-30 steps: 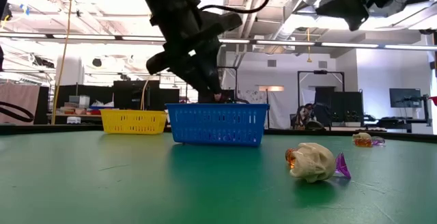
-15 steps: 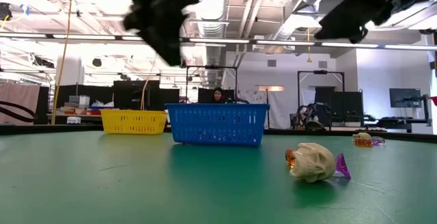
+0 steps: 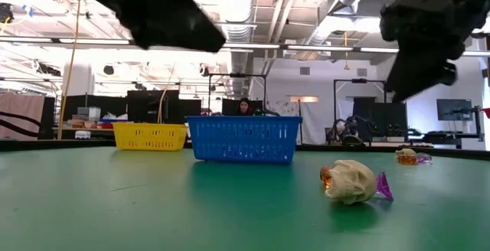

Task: Sort Halloween decoration
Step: Put the pumpkin toy into the yellow bin

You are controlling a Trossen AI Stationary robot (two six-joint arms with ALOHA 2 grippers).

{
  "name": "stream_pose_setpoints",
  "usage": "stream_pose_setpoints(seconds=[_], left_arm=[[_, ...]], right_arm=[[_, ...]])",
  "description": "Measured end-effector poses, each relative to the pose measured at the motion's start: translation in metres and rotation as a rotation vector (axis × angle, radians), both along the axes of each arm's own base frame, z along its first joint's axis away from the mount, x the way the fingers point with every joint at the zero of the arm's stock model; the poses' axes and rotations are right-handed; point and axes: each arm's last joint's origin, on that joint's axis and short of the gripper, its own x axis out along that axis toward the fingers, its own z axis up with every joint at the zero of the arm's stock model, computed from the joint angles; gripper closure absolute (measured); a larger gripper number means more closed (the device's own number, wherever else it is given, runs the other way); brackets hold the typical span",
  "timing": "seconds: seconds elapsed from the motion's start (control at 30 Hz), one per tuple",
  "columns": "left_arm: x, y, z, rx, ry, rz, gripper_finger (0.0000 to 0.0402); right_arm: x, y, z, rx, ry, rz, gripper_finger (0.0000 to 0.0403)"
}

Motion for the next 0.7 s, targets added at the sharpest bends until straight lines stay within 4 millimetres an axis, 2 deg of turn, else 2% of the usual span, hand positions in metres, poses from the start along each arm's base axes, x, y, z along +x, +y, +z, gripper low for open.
stream_pose_setpoints(seconds=[0.1,0.23,0.3,0.43,0.57,0.7], left_arm=[[-0.004,-0.001,-0.003,0.017,-0.091,-0.191,0.0281],[-0.012,0.002,-0.004,0.015,-0.205,-0.25,0.0281],[-0.015,0.004,-0.004,0.023,-0.209,-0.251,0.0281],[-0.022,0.007,0.007,0.014,-0.234,-0.25,0.0281],[-0.027,0.009,0.015,-0.014,-0.233,-0.251,0.0281],[-0.032,0.005,0.013,-0.005,-0.184,-0.27,0.0281]], right_arm=[[0.01,-0.004,-0.001,0.014,0.035,-0.063,0.0194],[0.04,-0.025,0.013,-0.069,0.016,-0.079,0.0206],[0.059,-0.044,0.019,-0.125,0.0,-0.063,0.0211],[0.095,-0.095,0.022,-0.1,-0.141,0.028,0.0213],[0.116,-0.146,0.011,-0.117,-0.131,-0.035,0.0207],[0.138,-0.176,-0.004,-0.127,-0.072,-0.081,0.0203]])
